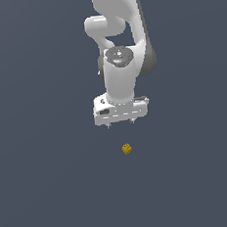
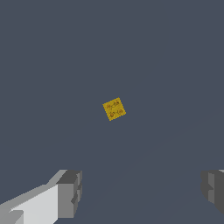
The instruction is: Pick up the object and move it to a goal position.
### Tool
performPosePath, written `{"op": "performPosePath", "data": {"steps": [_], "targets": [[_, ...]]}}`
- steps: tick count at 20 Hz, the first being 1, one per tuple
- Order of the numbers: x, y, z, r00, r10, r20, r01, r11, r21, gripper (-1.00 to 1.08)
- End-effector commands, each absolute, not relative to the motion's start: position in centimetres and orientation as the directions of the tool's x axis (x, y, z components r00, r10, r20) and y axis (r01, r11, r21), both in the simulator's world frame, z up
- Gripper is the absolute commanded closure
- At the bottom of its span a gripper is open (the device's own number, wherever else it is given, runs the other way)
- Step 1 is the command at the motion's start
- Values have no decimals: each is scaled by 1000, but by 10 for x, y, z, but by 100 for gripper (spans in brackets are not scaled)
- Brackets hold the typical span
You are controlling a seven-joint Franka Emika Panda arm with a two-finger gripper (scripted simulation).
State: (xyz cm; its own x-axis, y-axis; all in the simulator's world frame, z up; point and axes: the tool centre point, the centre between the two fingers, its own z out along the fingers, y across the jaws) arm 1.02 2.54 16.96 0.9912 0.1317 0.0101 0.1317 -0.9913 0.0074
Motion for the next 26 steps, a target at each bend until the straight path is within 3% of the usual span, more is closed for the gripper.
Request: {"op": "performPosePath", "data": {"steps": [1,15,26], "targets": [[15,28,162,986,168,8,168,-986,9,-92],[50,51,89,887,461,-1,461,-887,5,-92],[55,56,72,857,515,-1,515,-857,0,-92]]}}
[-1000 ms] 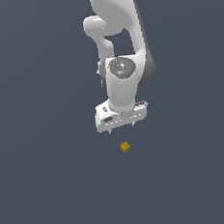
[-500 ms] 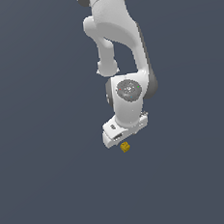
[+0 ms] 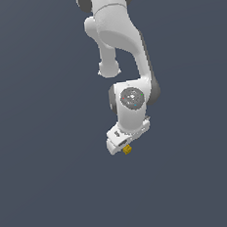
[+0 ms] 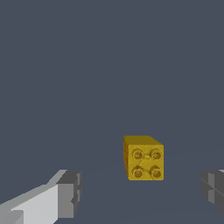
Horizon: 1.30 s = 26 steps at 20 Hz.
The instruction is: Pick up the object and move it to a goal position.
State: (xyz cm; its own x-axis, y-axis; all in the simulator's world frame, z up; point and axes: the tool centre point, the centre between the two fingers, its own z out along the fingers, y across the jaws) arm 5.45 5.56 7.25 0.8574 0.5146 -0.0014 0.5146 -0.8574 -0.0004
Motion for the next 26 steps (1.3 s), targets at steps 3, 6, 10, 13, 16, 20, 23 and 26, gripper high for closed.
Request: {"op": "performPosePath", "data": {"steps": [3,6,10,13,16,20,23,26], "targets": [[55,56,67,857,515,-1,515,-857,0,-92],[54,56,55,856,516,-1,516,-856,0,-92],[54,56,34,855,518,0,518,-855,0,-92],[54,56,24,855,519,0,519,-855,0,-92],[55,56,22,855,519,0,519,-855,0,-92],[55,56,22,855,519,0,519,-855,0,108],[55,56,22,855,519,0,519,-855,0,108],[55,56,22,855,519,0,519,-855,0,108]]}}
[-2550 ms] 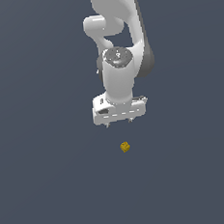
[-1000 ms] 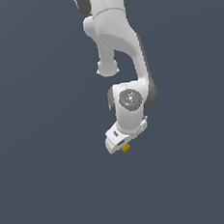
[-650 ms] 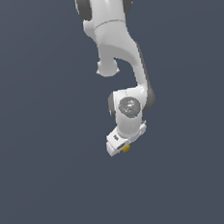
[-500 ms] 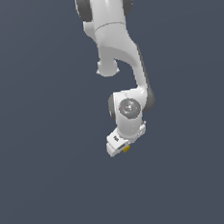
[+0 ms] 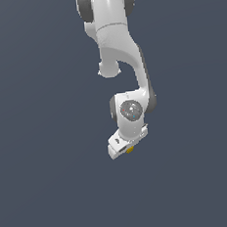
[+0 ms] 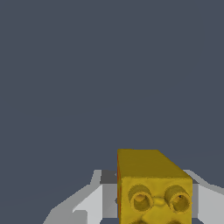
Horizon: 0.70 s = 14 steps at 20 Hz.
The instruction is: Pick up the object and move it to a goal position.
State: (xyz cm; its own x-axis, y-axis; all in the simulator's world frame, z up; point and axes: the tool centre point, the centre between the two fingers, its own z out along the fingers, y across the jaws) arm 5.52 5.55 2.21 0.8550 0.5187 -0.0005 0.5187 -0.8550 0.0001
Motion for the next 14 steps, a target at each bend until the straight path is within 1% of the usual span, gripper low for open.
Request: {"op": "performPosePath", "data": {"steps": [1,8,14], "targets": [[55,56,22,855,519,0,519,-855,0,108],[51,50,26,855,519,0,519,-855,0,108],[39,31,39,855,519,0,519,-855,0,108]]}}
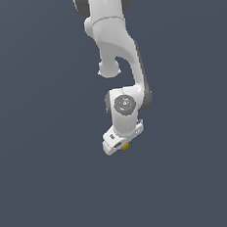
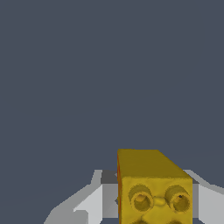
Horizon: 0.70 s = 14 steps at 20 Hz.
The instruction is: Pick up the object and move it to a goal position.
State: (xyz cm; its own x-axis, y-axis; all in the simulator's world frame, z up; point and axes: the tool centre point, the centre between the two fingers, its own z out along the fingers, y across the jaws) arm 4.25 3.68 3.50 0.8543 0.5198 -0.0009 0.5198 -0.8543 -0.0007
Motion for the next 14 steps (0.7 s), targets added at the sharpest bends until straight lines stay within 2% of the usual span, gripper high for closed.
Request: {"op": "performPosePath", "data": {"steps": [1,14], "targets": [[36,26,43,855,519,0,519,-855,0,108],[-28,-79,115,855,519,0,519,-855,0,108]]}}
